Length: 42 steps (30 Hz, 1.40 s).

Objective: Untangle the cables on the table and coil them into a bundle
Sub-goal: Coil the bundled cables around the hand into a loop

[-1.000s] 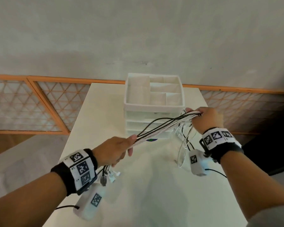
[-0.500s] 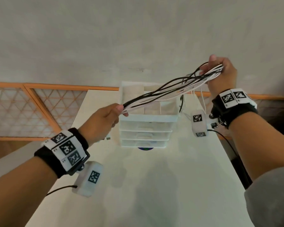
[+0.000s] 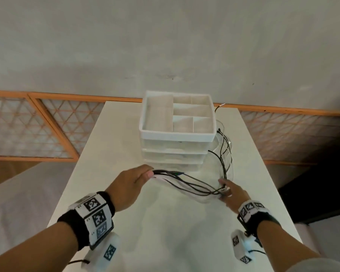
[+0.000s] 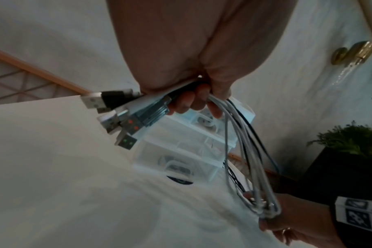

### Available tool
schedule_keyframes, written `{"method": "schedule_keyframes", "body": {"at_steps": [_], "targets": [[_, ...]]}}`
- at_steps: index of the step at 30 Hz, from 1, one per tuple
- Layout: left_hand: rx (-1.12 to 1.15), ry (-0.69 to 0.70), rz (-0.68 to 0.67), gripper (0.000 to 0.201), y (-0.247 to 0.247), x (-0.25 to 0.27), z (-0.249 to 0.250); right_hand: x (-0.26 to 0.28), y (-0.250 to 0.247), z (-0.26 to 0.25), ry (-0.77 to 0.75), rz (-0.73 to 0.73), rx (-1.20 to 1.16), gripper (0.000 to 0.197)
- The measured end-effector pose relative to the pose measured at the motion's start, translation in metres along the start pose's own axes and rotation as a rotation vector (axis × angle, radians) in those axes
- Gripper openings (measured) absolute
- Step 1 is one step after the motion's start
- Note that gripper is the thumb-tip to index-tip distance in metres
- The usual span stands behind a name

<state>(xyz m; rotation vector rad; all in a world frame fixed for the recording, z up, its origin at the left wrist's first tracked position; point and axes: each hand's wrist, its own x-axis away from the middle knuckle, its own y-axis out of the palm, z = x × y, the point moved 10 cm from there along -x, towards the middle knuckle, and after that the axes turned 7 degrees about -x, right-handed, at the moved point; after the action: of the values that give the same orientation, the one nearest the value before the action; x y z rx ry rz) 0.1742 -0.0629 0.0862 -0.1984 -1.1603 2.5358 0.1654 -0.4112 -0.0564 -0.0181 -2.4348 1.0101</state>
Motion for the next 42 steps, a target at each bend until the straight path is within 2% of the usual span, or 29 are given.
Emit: {"method": "schedule_keyframes", "body": {"at_steps": [2, 3, 6, 8, 10, 12, 15, 18, 20, 23, 26, 29, 32, 37, 39, 42], "targets": [[-0.006, -0.004, -0.043, 0.035, 0.012, 0.005, 0.0, 0.015, -0.003, -0.004, 0.023, 0.004, 0.099, 0.073], [-0.005, -0.002, -0.063, 0.033, 0.015, 0.008, 0.002, 0.023, -0.009, -0.014, 0.001, 0.042, 0.124, 0.077], [0.003, 0.04, -0.103, 0.031, 0.022, 0.012, 0.013, 0.059, -0.023, -0.077, -0.247, 0.163, -0.022, 0.07], [0.012, 0.072, -0.139, 0.026, 0.027, 0.015, 0.025, 0.096, -0.006, -0.13, -0.476, 0.083, -0.153, 0.071], [0.038, 0.091, -0.173, 0.024, 0.032, 0.018, 0.034, 0.128, 0.031, -0.175, -0.637, -0.076, -0.132, 0.076], [0.116, 0.09, -0.198, 0.022, 0.035, 0.025, 0.038, 0.141, 0.067, -0.194, -0.646, -0.185, -0.119, 0.064], [0.103, 0.034, -0.225, 0.017, 0.036, 0.042, 0.024, 0.139, 0.079, -0.197, -0.602, -0.12, -0.213, 0.024], [-0.043, -0.012, -0.269, 0.021, 0.036, 0.06, -0.001, 0.136, 0.076, -0.182, -0.531, -0.059, -0.269, 0.015], [0.038, -0.063, -0.295, 0.025, 0.038, 0.07, -0.011, 0.14, 0.086, -0.179, -0.506, -0.103, -0.181, 0.015], [0.027, -0.057, -0.32, 0.029, 0.041, 0.075, -0.008, 0.157, 0.102, -0.194, -0.556, -0.176, -0.101, 0.03], [0.113, -0.06, -0.296, 0.026, 0.03, 0.074, -0.002, 0.175, 0.103, -0.218, -0.653, -0.184, -0.24, 0.035], [0.495, -0.197, -0.137, 0.022, 0.002, 0.072, -0.012, 0.179, 0.096, -0.225, -0.618, -0.232, -0.532, 0.029], [0.797, -0.374, 0.006, 0.032, -0.011, 0.072, -0.027, 0.177, 0.087, -0.223, -0.622, -0.164, -0.637, 0.021], [1.156, -0.527, -0.054, 0.049, 0.014, 0.08, -0.023, 0.175, 0.081, -0.217, -0.617, -0.044, -0.683, 0.018], [1.212, -0.554, -0.028, 0.049, 0.019, 0.083, -0.022, 0.174, 0.083, -0.213, -0.595, -0.035, -0.679, 0.018], [1.127, -0.562, 0.026, 0.045, 0.017, 0.082, -0.022, 0.177, 0.089, -0.212, -0.628, -0.027, -0.576, 0.021]]}}
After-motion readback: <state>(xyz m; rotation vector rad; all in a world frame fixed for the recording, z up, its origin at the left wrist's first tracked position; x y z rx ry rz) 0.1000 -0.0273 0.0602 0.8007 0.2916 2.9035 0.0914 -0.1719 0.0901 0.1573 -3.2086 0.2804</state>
